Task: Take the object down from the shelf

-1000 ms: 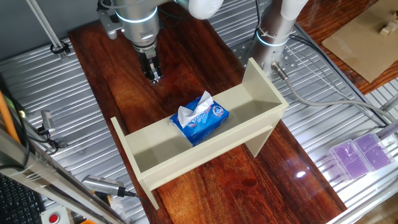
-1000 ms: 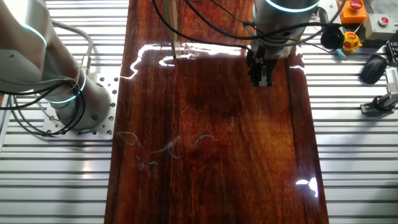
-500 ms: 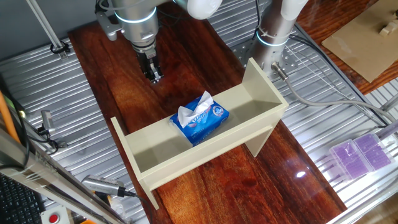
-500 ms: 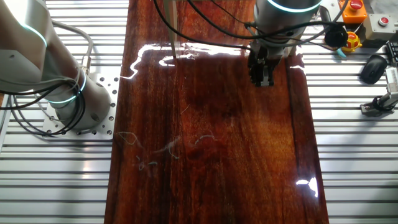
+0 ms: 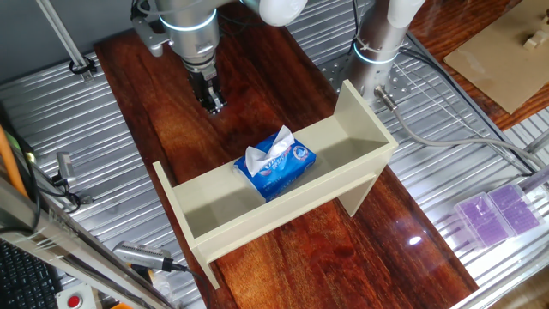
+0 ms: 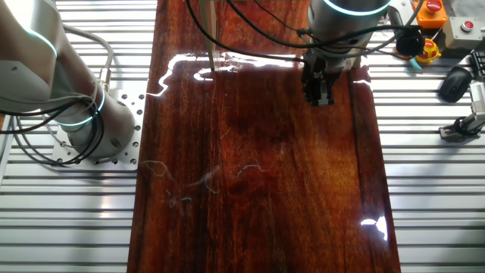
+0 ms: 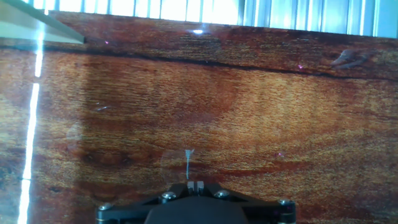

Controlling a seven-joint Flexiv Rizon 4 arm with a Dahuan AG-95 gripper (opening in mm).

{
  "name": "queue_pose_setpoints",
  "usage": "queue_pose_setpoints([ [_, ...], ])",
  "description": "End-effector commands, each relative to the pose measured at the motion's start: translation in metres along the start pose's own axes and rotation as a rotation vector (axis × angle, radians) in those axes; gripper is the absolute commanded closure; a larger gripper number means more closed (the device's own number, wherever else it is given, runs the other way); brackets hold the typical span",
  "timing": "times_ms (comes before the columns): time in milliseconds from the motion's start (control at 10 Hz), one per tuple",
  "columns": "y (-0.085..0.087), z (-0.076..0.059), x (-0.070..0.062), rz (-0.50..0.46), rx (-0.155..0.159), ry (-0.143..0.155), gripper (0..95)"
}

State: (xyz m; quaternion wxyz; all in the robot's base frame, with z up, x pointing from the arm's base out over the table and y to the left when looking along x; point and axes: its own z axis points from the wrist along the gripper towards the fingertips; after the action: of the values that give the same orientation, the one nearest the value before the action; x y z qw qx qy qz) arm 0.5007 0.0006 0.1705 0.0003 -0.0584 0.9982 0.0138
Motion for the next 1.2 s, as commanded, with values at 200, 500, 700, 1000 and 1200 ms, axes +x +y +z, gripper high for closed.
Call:
queue_pose_setpoints([
  [200,-0.001,0.0,0.001,-0.003,0.003,-0.003,95.0],
  [500,0.0,-0.021,0.005,0.001,0.003,0.005,95.0],
  [700,0.003,-0.05,0.007,0.009,0.0,0.02,95.0],
  [1000,0.012,-0.087,0.011,0.006,-0.002,0.045,95.0],
  [1200,0.012,-0.087,0.011,-0.04,-0.001,0.044,95.0],
])
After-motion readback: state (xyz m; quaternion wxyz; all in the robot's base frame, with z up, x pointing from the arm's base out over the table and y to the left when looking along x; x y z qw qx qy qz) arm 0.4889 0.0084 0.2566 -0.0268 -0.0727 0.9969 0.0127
